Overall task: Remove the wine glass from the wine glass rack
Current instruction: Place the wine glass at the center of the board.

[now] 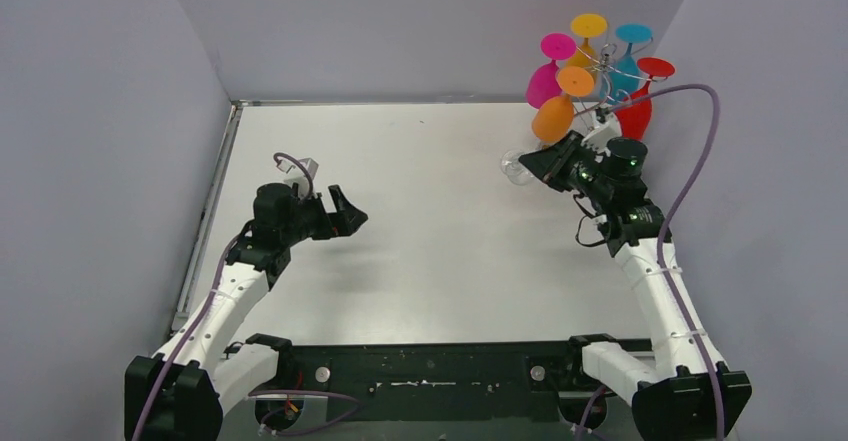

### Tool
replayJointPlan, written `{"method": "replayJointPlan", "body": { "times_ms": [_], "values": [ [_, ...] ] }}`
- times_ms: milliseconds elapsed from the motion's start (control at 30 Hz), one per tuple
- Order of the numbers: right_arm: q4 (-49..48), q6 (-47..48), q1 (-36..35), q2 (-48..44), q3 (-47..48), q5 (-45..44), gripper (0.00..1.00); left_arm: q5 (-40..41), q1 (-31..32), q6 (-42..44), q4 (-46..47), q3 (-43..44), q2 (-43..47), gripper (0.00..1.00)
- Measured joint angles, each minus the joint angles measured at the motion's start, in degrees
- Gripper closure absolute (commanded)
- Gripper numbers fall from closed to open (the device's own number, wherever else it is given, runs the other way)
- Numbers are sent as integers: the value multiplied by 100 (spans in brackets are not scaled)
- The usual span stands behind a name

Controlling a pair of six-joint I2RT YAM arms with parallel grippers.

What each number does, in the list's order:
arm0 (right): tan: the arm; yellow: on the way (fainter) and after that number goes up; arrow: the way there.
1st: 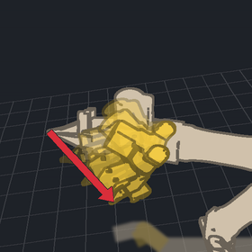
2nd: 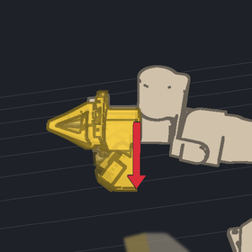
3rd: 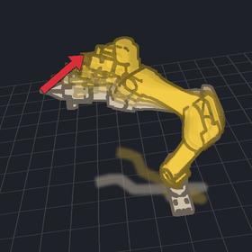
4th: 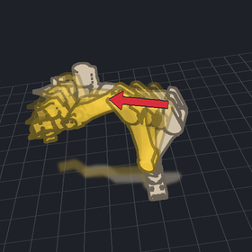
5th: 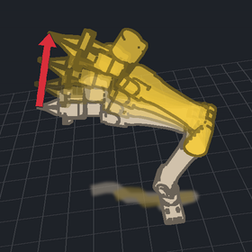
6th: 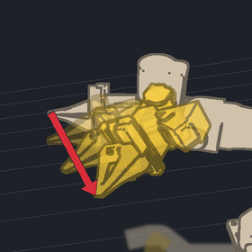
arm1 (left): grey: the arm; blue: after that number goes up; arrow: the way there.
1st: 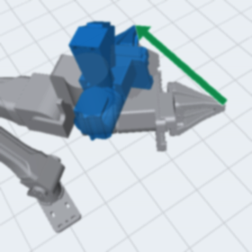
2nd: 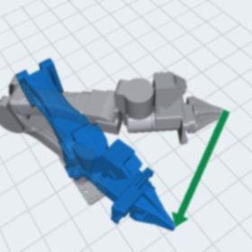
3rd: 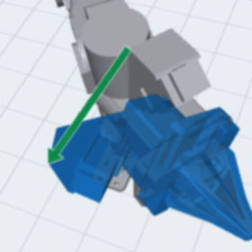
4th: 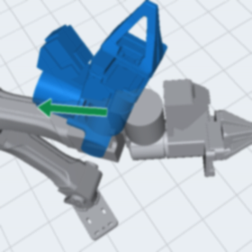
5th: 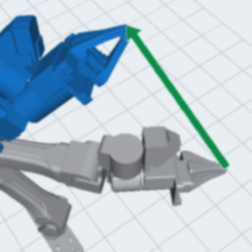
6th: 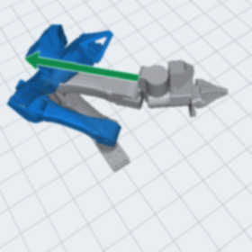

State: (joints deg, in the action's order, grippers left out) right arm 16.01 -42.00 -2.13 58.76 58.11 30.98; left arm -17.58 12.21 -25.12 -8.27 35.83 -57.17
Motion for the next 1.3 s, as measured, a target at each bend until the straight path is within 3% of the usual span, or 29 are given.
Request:
{"method": "replayJointPlan", "body": {
  "times_ms": [167, 400, 767, 1300],
  "values": [
    [-225, 328, -1115, 289, -15, -66, 100, -887, -2, -730, 826, -131, -9, 10],
    [-1012, 326, -2094, 890, -402, 15, 100, -2065, -7, -1816, 2367, -326, -111, 19],
    [-2149, -101, -2605, 1633, -566, 662, 100, -3226, 151, -2863, 4124, -490, -546, 35],
    [-3047, -501, -3051, 2079, -562, 1167, 100, -3355, 667, -3718, 5488, -710, -1051, 60]
  ]
}}
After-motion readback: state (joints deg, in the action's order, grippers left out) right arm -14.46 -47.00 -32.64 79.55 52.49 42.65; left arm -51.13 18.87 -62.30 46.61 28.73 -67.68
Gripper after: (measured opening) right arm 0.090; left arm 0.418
